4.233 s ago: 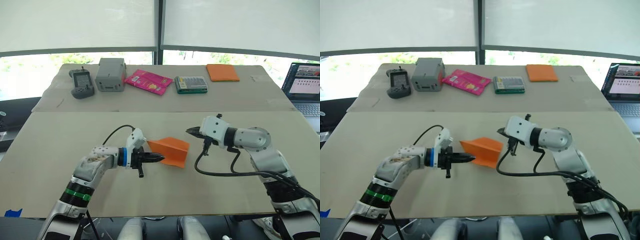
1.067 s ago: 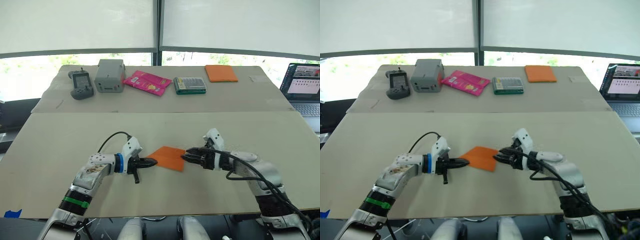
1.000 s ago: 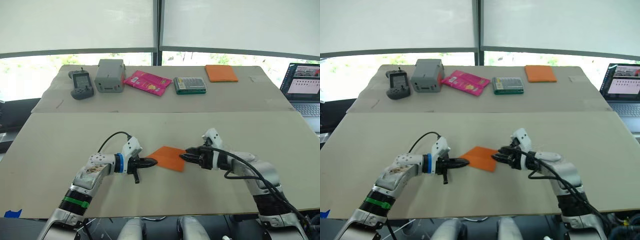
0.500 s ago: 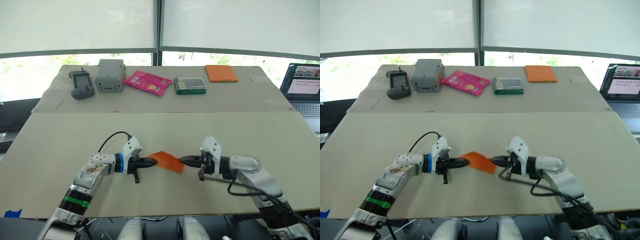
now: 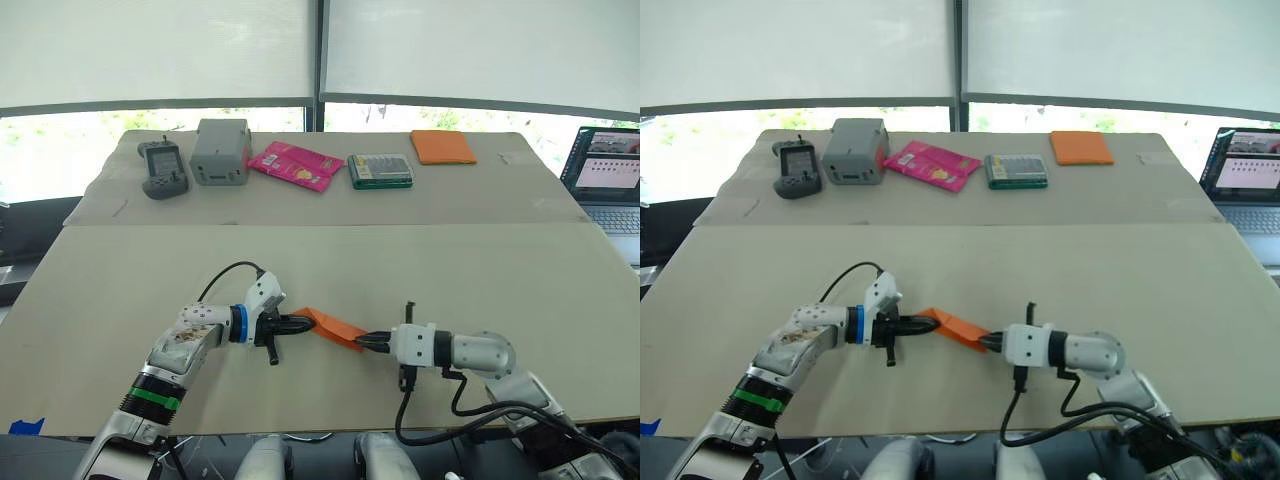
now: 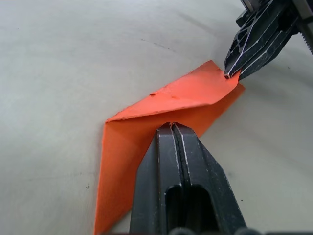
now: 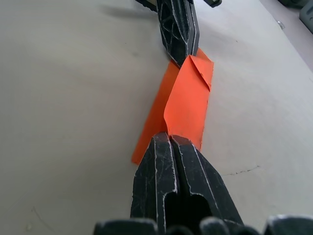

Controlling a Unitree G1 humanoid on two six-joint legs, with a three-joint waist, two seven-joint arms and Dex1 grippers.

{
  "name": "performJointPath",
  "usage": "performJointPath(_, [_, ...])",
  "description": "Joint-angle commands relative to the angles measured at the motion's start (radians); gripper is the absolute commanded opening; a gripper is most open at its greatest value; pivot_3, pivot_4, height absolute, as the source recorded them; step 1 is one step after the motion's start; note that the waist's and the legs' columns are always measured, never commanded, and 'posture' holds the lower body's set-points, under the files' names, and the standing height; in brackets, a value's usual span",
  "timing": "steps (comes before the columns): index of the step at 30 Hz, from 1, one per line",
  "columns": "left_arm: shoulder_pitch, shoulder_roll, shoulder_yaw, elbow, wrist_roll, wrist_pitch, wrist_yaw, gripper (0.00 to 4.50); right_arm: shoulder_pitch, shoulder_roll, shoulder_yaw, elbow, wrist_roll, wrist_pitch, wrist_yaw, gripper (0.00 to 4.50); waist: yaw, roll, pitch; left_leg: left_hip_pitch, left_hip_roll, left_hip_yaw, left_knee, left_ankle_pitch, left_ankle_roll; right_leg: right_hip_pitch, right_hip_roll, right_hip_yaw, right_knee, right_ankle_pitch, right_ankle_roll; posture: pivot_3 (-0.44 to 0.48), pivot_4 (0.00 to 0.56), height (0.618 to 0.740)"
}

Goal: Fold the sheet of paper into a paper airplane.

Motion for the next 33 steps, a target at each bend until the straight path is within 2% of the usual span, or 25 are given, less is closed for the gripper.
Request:
performJointPath(1, [-0.004, -0.011, 0.032, -0.007, -0.047, 0.065, 0.0, 0.0, -0.001, 0.015, 0.022, 0.022, -0.017, -0.013, -0.011, 0.03, -0.001, 0.0, 0.0, 0.0, 0.0, 0.0, 0.0, 0.0, 0.0, 0.0, 0.0, 0.0, 0.0, 0.0, 0.0, 0.0, 0.15, 0.74])
performJointPath(9, [-0.06, -0.007, 0.169, 0.025, -0.175, 0.132, -0.037, 0.0, -0.017, 0.017, 0.047, 0.071, -0.07, 0.005, -0.036, 0.03, -0.006, 0.0, 0.0, 0.001, 0.001, 0.0, 0.0, 0.0, 0.0, 0.0, 0.002, 0.0, 0.001, 0.0, -0.001, 0.0, 0.15, 0.74])
performJointPath(15, [-0.097, -0.026, 0.175, -0.051, -0.245, 0.196, -0.059, 0.0, -0.007, 0.015, 0.047, 0.064, -0.066, 0.035, -0.04, 0.03, -0.004, 0.0, 0.0, 0.001, 0.001, 0.0, 0.0, 0.0, 0.0, 0.0, 0.001, 0.0, 0.001, 0.0, -0.001, 0.0, 0.15, 0.74])
performJointPath(20, [-0.101, -0.051, 0.069, -0.036, -0.134, 0.133, -0.027, 0.0, 0.006, 0.011, 0.048, 0.037, -0.064, 0.051, -0.044, 0.03, -0.003, 0.0, 0.0, 0.003, 0.0, 0.0, 0.0, 0.0, 0.0, 0.002, 0.001, 0.001, 0.001, 0.0, -0.001, 0.0, 0.15, 0.74])
performJointPath(24, [-0.087, -0.029, -0.06, 0.044, 0.02, 0.014, -0.036, 0.0, 0.014, 0.004, 0.046, 0.012, -0.049, 0.077, -0.034, 0.03, -0.004, 0.0, 0.0, 0.002, -0.001, 0.0, 0.0, 0.0, 0.0, 0.001, 0.001, 0.001, 0.001, 0.0, -0.001, 0.0, 0.15, 0.74])
performJointPath(32, [-0.104, -0.056, -0.116, 0.154, 0.108, -0.083, -0.03, 0.0, 0.022, -0.056, 0.035, -0.044, -0.037, 0.097, 0.006, 0.03, 0.011, 0.0, 0.0, 0.003, -0.001, 0.0, 0.0, 0.0, 0.0, 0.003, 0.0, 0.001, 0.0, 0.0, 0.0, 0.0, 0.15, 0.74])
performJointPath(33, [-0.106, -0.06, -0.116, 0.159, 0.109, -0.084, -0.028, 0.0, 0.024, -0.062, 0.032, -0.052, -0.028, 0.105, 0.012, 0.66, 0.014, 0.0, 0.0, 0.004, -0.001, 0.0, 0.0, 0.0, 0.0, 0.004, 0.0, 0.001, -0.001, 0.0, 0.0, 0.0, 0.15, 0.74])
